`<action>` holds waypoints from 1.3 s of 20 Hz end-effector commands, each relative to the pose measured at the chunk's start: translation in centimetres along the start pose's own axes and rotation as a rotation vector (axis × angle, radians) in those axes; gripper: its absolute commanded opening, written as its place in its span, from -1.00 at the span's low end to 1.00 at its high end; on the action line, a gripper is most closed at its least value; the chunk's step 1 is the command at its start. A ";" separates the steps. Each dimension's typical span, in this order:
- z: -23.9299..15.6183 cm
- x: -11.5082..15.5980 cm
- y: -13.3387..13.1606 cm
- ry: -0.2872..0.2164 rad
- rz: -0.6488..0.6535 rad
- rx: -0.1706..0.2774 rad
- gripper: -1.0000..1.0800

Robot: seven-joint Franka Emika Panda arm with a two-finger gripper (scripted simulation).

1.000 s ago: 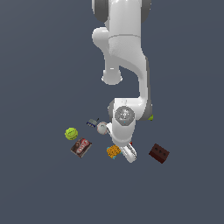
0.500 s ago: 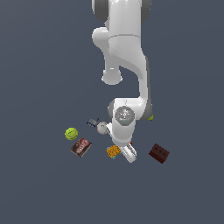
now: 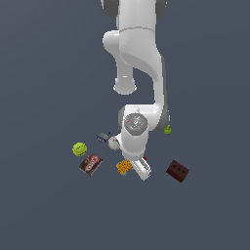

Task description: Pick up a designated object from a clutter of objects.

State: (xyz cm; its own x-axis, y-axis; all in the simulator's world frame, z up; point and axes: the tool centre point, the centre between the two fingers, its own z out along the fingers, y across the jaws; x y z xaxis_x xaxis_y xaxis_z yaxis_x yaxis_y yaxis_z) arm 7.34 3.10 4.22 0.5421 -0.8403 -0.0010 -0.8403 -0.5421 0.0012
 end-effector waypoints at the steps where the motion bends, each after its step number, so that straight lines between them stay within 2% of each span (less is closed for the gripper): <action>1: -1.7 0.7 0.3 0.001 0.001 0.002 -1.00; 7: -7.1 2.8 1.4 0.001 0.001 0.002 -1.00; 26: -28.1 11.0 5.3 0.001 0.002 0.002 -1.00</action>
State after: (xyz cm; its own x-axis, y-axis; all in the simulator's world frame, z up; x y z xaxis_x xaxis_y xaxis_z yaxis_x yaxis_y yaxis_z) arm 8.87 -8.39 30.73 0.5405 -0.8414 -0.0002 -0.8414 -0.5405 -0.0008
